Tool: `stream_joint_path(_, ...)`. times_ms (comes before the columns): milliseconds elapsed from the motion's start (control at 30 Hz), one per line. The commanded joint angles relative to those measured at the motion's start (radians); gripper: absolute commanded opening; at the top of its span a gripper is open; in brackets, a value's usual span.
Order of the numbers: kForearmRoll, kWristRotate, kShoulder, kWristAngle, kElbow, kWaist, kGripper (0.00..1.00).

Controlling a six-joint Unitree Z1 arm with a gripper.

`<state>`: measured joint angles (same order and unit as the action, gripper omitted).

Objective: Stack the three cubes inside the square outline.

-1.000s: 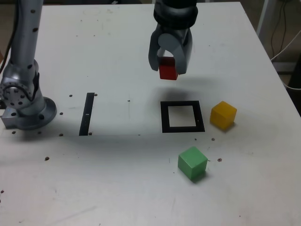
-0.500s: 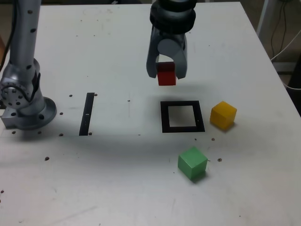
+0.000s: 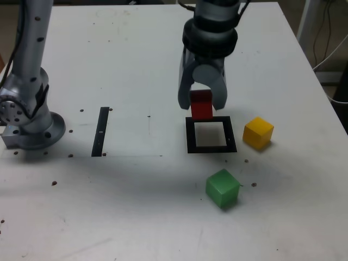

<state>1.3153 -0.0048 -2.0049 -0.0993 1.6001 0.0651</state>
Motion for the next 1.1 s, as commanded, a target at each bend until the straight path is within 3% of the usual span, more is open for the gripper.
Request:
stream_joint_path(0, -0.010, -0.017, -0.015, 0.003, -0.006, 0.010, 0.31)
stream_joint_path(433, -0.102, -0.072, -0.067, 0.023, -0.048, 0.027, 0.31)
stream_joint_path(767, -0.141, -0.089, -0.077, 0.018, -0.082, 0.027, 0.32)
stream_joint_path(833, -0.150, -0.089, -0.079, 0.019, -0.090, 0.027, 0.37)
stream_joint_path(1067, -0.189, -0.082, -0.080, 0.025, -0.113, 0.027, 0.79)
